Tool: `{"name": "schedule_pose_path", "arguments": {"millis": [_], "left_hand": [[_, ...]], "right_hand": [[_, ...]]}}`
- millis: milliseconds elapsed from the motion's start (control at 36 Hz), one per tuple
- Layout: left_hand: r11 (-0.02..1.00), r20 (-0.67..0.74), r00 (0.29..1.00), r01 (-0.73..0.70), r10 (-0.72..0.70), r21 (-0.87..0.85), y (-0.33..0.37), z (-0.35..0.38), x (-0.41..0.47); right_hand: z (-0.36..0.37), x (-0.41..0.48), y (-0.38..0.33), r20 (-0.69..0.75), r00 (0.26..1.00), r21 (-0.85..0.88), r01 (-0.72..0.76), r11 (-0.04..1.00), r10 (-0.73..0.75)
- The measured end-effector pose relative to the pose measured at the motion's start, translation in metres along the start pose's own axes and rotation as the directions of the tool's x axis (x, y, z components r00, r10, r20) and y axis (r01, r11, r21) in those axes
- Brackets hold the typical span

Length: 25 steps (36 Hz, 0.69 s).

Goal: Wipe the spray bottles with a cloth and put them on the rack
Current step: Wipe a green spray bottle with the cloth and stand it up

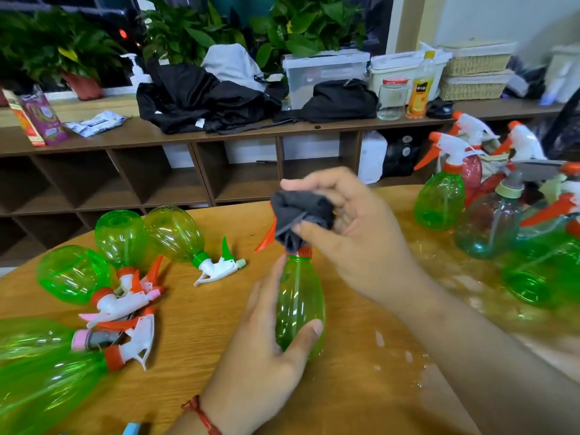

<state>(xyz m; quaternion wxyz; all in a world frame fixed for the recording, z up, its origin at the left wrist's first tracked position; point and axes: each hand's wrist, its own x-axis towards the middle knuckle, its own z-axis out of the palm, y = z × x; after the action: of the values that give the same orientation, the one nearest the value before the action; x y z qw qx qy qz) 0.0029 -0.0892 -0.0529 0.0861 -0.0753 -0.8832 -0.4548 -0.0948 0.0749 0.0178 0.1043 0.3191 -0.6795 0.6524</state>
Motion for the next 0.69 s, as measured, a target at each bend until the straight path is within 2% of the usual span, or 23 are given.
{"name": "schedule_pose_path", "arguments": {"millis": [167,250,306,417,500,583,639,694], "left_hand": [[1.0,-0.018,1.0,-0.004,0.005,0.028,-0.002,0.005,0.001],[1.0,0.008,1.0,0.01,-0.01,0.006,0.002,0.004,-0.002],[1.0,0.016,1.0,-0.003,0.003,0.0,0.005,0.005,-0.004],[1.0,0.011,1.0,-0.02,0.019,0.011,0.004,0.008,-0.003],[0.999,-0.005,0.999,-0.039,0.039,0.033,0.0,0.007,-0.001],[0.999,-0.017,0.999,-0.04,0.04,0.013,-0.001,0.005,-0.001],[1.0,-0.008,1.0,-0.024,0.023,-0.011,0.001,0.004,-0.002],[0.999,0.002,1.0,-0.008,0.008,-0.045,0.003,0.002,-0.004]], "right_hand": [[0.005,-0.001,0.006,0.01,0.99,-0.269,0.139,0.953,-0.142],[-0.009,0.009,0.006,-0.147,0.984,-0.353,0.04,0.935,-0.098],[-0.017,0.01,0.004,-0.192,0.975,-0.405,0.025,0.914,-0.112],[-0.006,-0.001,-0.003,-0.049,0.962,-0.469,0.214,0.857,-0.267],[0.003,-0.004,-0.001,0.102,0.948,-0.442,0.314,0.84,-0.301],[0.008,-0.006,0.005,0.217,0.92,-0.557,0.392,0.732,-0.327],[0.003,-0.004,0.008,0.15,0.933,-0.632,0.345,0.694,-0.327],[-0.008,0.002,0.011,0.041,0.956,-0.693,0.237,0.681,-0.291]]}}
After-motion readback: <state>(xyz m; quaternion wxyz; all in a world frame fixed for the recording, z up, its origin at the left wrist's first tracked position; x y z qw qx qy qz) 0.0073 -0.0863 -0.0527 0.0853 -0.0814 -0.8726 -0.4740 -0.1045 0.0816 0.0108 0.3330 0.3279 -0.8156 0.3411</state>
